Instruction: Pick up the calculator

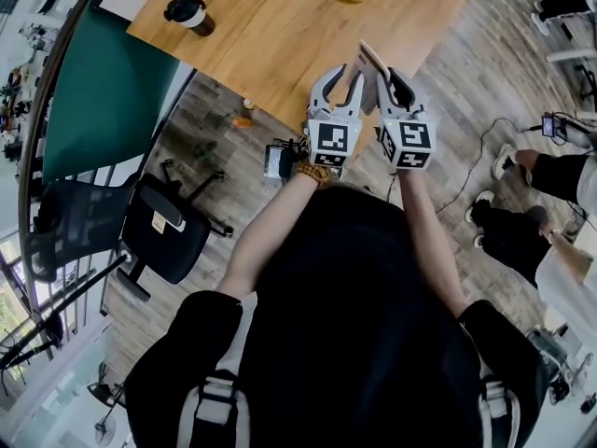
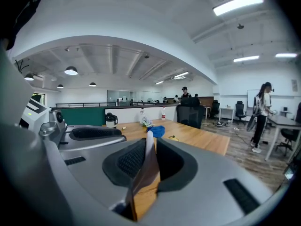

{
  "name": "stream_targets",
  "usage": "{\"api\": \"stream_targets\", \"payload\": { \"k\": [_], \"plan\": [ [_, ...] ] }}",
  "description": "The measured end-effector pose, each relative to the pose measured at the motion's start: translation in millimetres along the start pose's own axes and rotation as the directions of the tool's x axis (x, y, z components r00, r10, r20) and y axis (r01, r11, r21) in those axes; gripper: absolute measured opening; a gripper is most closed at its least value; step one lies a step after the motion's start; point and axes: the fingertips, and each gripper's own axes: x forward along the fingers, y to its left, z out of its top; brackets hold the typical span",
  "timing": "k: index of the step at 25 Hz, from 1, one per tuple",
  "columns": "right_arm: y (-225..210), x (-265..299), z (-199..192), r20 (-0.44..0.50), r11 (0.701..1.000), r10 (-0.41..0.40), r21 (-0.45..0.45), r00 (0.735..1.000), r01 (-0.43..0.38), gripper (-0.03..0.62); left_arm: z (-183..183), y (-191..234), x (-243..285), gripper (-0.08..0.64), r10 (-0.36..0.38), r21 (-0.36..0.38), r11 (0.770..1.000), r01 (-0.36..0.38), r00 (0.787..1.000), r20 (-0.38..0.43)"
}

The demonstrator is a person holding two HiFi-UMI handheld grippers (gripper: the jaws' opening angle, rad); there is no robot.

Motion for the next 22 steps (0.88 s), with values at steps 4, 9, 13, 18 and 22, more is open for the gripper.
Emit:
{"api": "stream_targets", "payload": {
  "k": [4,9,13,18,22],
  "plan": [
    [3,-2,-5,-0.006,1.0,-0.002,0.004,1.0,0.002,0.075,-7,1,0,0.119,0.002,-0.002,1.0,-0.002,1.0,-0.018],
    [6,-3,-11,-0.014,1.0,0.005,0.007,1.0,-0.004,0.075,-25,3,-2,0.114,0.015,-0.035,0.999,-0.018,0.998,-0.065],
    [1,-3,-14,-0.02,1.0,-0.006,0.014,1.0,0.006,0.075,-33,3,-3,0.109,0.015,-0.042,0.999,-0.019,0.996,-0.088],
    [1,-5,-21,-0.034,1.0,-0.009,0.012,0.999,0.01,0.075,-35,2,-3,0.104,0.016,-0.043,0.999,-0.02,0.996,-0.091],
    [3,-3,-25,-0.043,1.0,-0.003,0.005,0.999,0.003,0.075,-37,0,-2,0.098,0.011,-0.041,0.999,-0.015,0.996,-0.094]
  ]
}}
